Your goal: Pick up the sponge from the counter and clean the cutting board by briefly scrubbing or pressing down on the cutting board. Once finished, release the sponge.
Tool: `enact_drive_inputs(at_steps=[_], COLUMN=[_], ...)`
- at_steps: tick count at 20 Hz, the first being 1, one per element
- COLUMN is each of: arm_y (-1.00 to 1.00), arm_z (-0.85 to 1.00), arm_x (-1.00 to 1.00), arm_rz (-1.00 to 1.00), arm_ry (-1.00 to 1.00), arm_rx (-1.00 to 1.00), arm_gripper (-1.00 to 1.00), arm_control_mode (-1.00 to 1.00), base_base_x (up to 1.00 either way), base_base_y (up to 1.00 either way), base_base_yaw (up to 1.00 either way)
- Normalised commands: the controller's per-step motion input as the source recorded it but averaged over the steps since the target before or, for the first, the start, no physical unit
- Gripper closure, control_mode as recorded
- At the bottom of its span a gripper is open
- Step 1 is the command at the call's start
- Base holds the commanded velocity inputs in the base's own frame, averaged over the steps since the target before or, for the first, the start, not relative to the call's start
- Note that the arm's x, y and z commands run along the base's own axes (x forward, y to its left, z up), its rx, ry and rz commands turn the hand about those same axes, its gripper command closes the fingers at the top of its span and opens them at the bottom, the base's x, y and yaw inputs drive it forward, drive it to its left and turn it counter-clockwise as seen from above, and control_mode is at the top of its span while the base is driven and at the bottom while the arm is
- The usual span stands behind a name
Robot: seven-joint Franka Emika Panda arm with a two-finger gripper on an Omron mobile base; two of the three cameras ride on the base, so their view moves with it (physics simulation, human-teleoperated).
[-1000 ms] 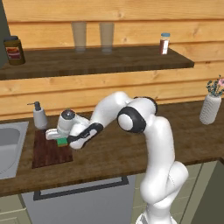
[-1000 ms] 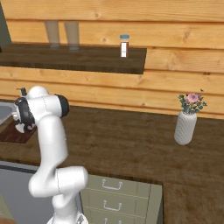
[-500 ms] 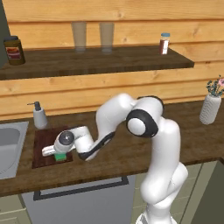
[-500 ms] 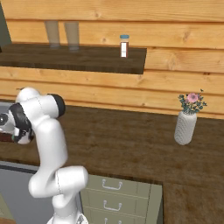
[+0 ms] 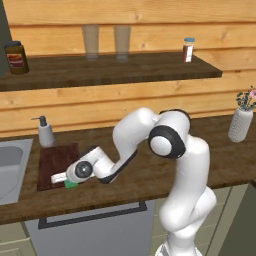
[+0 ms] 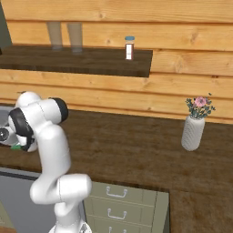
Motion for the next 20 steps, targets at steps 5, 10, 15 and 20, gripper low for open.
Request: enact_drive_inputs(at_steps=[5, 10, 15, 20], arm_y=[0.00, -0.01, -0.12, -0.29], arm_z=[0.00, 0.02, 0.00, 0.00], arm_x=[0.73, 0.04, 0.00, 0.00], arm_rz=[0.00, 0.00, 0.02, 0.06], arm_ry=[0.02, 0.00, 0.00, 0.00], arm_rx=[0.00, 0.00, 0.00, -0.01], arm_gripper=[1.00, 1.00, 1.00, 1.00], arm_control_mode=[-1.00, -1.00, -1.00, -1.00], base_base_x=[0.00, 0.00, 0.00, 0.00], base_base_y=[0.00, 0.00, 0.00, 0.00], base_base_yaw=[0.00, 0.00, 0.00, 0.00])
